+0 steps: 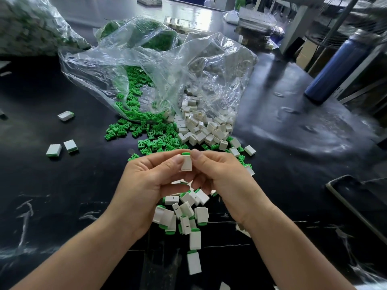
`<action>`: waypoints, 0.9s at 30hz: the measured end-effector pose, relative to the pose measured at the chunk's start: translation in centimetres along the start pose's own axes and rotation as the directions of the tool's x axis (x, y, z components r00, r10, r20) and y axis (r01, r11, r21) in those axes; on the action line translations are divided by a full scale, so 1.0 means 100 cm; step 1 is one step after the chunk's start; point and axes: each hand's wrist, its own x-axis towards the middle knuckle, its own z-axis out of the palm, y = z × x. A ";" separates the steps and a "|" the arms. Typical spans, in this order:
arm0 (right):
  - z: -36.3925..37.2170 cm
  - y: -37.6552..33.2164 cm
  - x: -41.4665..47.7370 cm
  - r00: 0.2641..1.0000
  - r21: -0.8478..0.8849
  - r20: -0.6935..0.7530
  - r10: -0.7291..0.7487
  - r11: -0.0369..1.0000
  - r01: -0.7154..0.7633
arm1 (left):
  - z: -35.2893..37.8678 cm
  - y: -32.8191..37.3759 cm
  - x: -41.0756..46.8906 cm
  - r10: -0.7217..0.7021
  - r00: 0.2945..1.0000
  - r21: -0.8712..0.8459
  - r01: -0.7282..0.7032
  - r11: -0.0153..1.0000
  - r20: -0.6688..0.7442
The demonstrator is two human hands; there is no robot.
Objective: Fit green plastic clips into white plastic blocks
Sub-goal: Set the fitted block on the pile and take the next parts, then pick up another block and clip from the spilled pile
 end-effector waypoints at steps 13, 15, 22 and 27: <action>-0.013 0.005 0.004 0.993 -0.237 -0.081 -0.086 0.969 0.065 | -0.036 0.017 0.023 0.080 0.933 0.132 -0.036 0.991 -0.352; -0.014 0.006 0.005 0.994 -0.313 -0.072 -0.086 0.948 0.059 | -0.042 0.017 0.027 0.091 0.919 0.181 -0.022 0.983 -0.384; -0.014 0.007 0.001 0.998 -0.589 0.063 -0.014 0.807 0.049 | -0.053 0.009 0.038 0.223 0.875 0.498 0.024 0.867 -0.430; -0.015 0.007 0.002 0.998 -0.599 0.053 -0.023 0.800 0.050 | -0.052 0.008 0.032 0.304 0.882 0.737 0.068 0.672 -0.359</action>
